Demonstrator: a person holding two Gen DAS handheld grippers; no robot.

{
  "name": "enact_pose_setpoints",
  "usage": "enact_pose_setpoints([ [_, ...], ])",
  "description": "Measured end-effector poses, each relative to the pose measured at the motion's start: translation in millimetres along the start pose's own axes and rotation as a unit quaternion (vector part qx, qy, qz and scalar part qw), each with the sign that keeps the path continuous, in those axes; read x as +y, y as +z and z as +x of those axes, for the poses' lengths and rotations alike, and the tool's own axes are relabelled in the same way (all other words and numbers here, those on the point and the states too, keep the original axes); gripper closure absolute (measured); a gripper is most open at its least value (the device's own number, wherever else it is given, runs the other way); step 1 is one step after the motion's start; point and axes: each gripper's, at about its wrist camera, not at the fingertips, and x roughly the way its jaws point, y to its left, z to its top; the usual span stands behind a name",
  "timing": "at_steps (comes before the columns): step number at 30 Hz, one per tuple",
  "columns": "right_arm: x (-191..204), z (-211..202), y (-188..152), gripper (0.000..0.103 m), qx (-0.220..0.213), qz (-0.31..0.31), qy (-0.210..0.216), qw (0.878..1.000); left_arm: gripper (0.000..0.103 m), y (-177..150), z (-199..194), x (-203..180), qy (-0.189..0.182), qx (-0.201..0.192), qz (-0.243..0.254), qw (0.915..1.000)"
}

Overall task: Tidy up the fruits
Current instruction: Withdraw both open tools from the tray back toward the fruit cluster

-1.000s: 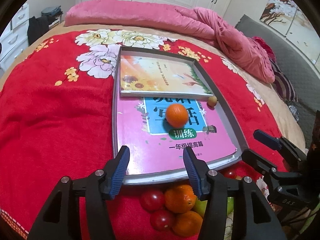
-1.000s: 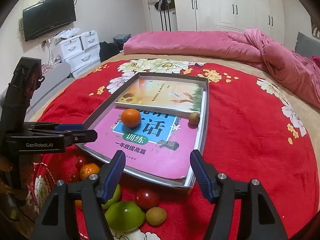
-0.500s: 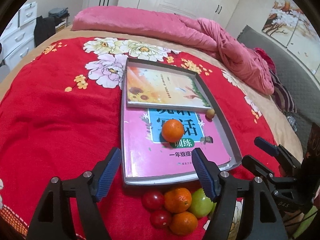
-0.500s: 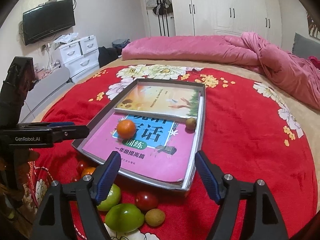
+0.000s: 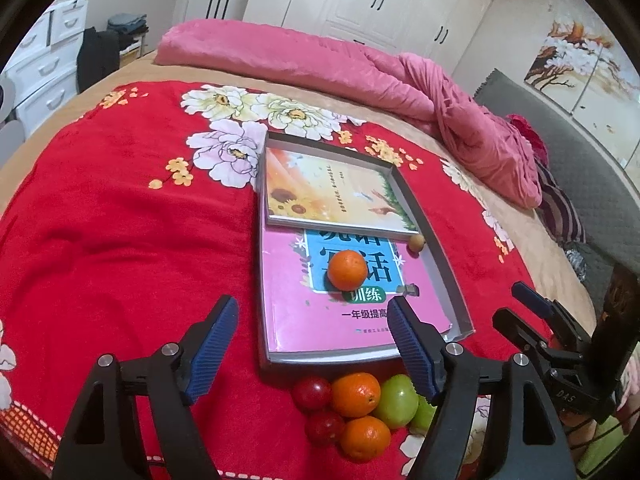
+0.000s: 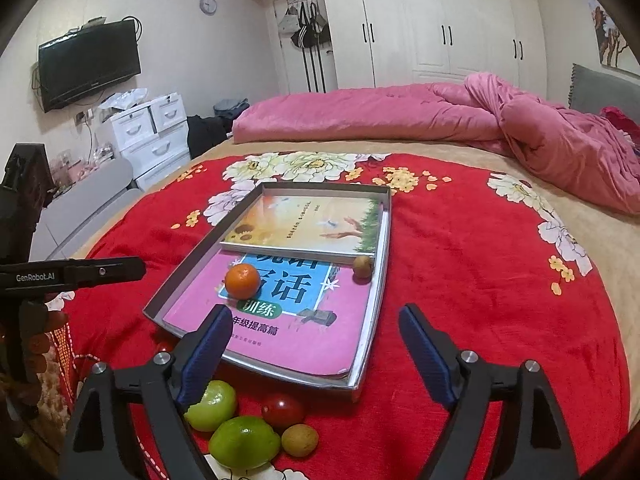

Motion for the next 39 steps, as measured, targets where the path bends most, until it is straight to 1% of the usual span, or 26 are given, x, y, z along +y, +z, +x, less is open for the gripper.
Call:
enact_pose_setpoints([
  [6, 0, -6, 0, 0.017, -0.009, 0.002, -0.001, 1.000, 0.025, -2, -8, 0, -0.003, -0.003, 0.005, 1.0000],
  [13, 1, -13, -3, 0.014, -0.010, 0.007, 0.004, 1.000, 0.025, -7, -13, -3, -0.010, 0.002, 0.013, 0.9999],
  [24, 16, -20, -15, 0.013, 0.008, -0.007, 0.018, 1.000, 0.025, -28, -11, -23, -0.022, 0.030, 0.050, 0.9980],
  [26, 19, -20, -17, 0.013, 0.012, -0.011, 0.020, 1.000, 0.025, -31, -12, -26, -0.024, 0.030, 0.054, 0.9978],
  [39, 36, -26, -30, 0.013, 0.030, -0.040, 0.030, 0.998, 0.025, -44, -14, -27, -0.031, 0.053, 0.062, 0.9962],
])
